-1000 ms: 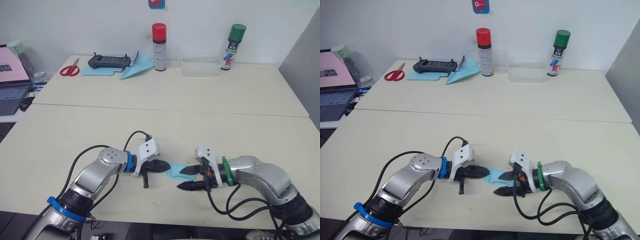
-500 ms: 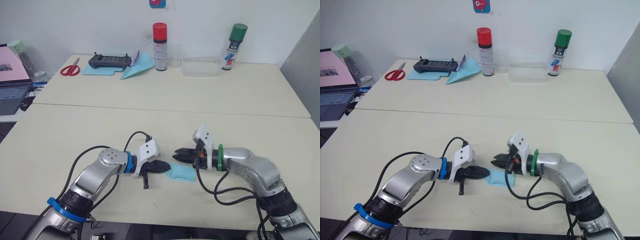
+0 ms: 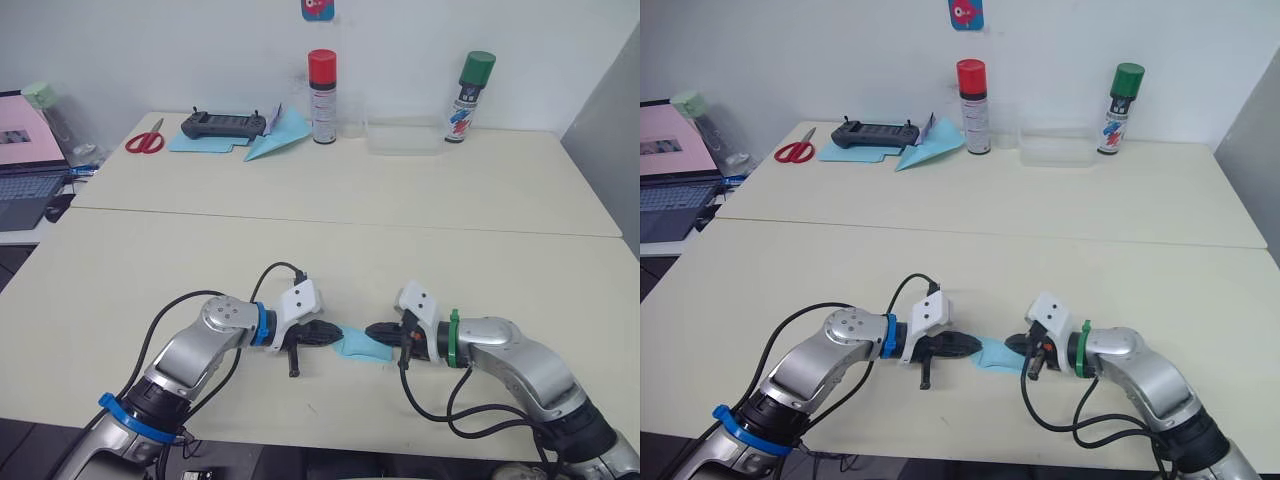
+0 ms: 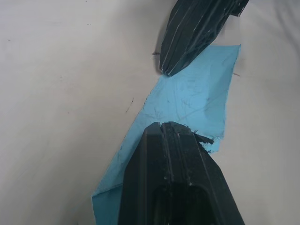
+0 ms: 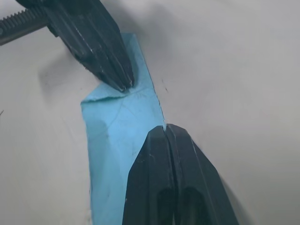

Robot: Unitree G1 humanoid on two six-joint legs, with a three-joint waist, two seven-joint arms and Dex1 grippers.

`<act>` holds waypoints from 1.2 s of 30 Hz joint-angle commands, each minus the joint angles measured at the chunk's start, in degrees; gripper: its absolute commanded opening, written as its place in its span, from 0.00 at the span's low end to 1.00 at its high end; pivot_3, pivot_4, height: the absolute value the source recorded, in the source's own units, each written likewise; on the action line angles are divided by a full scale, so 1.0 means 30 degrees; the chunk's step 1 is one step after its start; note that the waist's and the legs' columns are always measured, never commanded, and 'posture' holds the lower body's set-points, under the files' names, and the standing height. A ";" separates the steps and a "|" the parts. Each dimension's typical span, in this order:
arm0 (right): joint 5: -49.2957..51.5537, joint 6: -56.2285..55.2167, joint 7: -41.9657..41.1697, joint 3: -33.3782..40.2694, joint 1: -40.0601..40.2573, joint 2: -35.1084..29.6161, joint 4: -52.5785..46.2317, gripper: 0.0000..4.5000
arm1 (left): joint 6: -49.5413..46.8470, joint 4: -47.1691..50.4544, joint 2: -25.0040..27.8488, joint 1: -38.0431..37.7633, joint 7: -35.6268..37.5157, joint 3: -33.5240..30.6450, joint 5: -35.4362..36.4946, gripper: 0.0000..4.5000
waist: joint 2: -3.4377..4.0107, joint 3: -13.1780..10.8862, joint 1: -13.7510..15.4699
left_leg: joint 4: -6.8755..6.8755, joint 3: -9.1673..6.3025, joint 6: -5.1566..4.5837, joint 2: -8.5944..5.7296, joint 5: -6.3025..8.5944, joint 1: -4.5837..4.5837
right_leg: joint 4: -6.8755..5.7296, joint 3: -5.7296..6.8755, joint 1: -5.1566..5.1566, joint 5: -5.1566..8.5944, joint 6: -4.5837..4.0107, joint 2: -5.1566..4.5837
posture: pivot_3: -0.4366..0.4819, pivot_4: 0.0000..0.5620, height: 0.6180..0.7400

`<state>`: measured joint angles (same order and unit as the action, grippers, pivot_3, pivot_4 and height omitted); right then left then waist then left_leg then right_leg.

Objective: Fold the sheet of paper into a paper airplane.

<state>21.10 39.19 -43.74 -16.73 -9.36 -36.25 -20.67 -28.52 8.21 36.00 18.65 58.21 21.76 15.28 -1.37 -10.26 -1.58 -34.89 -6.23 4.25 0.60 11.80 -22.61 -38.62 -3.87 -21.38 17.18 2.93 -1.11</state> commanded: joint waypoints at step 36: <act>-0.2564 -0.2031 -0.0929 -0.1767 -0.0155 0.0958 0.1122 0.01 | -0.1527 -0.0327 -0.0875 0.0106 -0.0605 0.0257 -0.1239 0.00 | -0.0058 0.0022 -0.0082 | 0.0006 -0.0017 0.0002 0.0002 0.0000 -0.0039 | 0.0021 0.0013 -0.0026 -0.0033 0.0057 0.0008 | 0.48 0.27 1.00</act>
<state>15.10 31.68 -47.37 -22.76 -10.64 -32.12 -18.58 -32.95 8.12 31.44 20.61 55.70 21.11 13.40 -1.54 -10.20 -1.83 -34.88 -6.27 4.26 0.61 11.81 -22.72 -38.55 -3.84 -21.45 17.08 3.10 -1.09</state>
